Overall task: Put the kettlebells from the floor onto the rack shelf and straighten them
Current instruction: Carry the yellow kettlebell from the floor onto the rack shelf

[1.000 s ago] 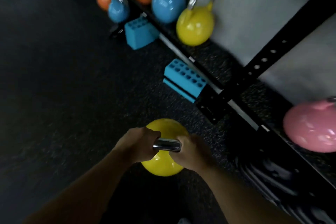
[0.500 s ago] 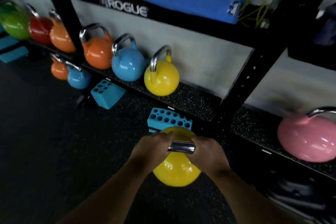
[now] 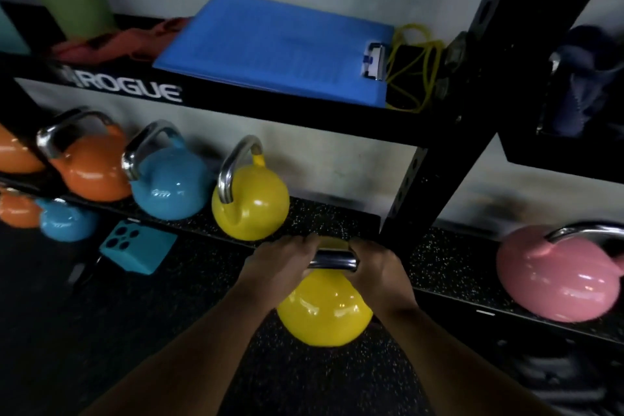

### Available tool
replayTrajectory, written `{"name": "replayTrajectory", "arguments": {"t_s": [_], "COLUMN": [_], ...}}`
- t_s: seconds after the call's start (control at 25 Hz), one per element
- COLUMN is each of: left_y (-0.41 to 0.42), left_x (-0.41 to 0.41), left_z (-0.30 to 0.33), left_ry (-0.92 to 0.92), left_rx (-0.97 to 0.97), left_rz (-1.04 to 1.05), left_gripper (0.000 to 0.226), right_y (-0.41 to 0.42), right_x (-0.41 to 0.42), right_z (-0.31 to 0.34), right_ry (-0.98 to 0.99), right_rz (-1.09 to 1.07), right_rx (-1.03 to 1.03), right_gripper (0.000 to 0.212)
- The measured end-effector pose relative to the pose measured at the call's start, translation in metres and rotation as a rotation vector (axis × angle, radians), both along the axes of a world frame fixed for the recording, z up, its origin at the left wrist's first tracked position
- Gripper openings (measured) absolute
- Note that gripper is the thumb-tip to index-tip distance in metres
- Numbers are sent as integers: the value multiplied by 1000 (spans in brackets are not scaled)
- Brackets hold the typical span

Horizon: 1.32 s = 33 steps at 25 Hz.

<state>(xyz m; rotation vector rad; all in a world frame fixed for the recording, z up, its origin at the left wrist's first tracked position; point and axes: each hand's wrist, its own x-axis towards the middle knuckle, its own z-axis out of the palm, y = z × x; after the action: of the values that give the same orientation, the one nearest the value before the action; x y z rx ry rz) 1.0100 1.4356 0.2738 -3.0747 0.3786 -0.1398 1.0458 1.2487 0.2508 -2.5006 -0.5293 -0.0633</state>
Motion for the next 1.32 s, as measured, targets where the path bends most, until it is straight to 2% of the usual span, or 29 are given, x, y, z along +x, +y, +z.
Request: {"name": "replayTrajectory", "arguments": {"t_s": [0.28,0.44,0.52,0.68,0.84,1.08,1.16,1.32], "left_y": [18,24,25,30,26,25,24,25], "left_x": [116,154,166,193,223,225,224,207], "left_z": [-2,-14,-22,-35,-38,-45,-45,-43], "left_ry": [-137,-220,-225,-100,-35,-33,-13,15], "left_rx": [127,172,129,-38,-269,-280,-329,-459], "left_rz": [-74,-134,-129,-121,-87,-81,-75,-46], "left_gripper": [39,40,36,37,35,35,33,41], "right_y": [21,31,34,39,40,40,42,42], "right_x": [102,134,141,159,179,182,181,162], "right_z": [7,-2,-8,-13,-16,-24,-24,-21], "right_ry": [-69,-53,-35,-23,55,25,38,103], "right_rz": [-78,-139,-153,-166,-209,-234,-257,-299], "right_rx": [-42,-32,-13,19,44,50,52,33], "right_gripper": [20,25,24,15,9,10,13,50]}}
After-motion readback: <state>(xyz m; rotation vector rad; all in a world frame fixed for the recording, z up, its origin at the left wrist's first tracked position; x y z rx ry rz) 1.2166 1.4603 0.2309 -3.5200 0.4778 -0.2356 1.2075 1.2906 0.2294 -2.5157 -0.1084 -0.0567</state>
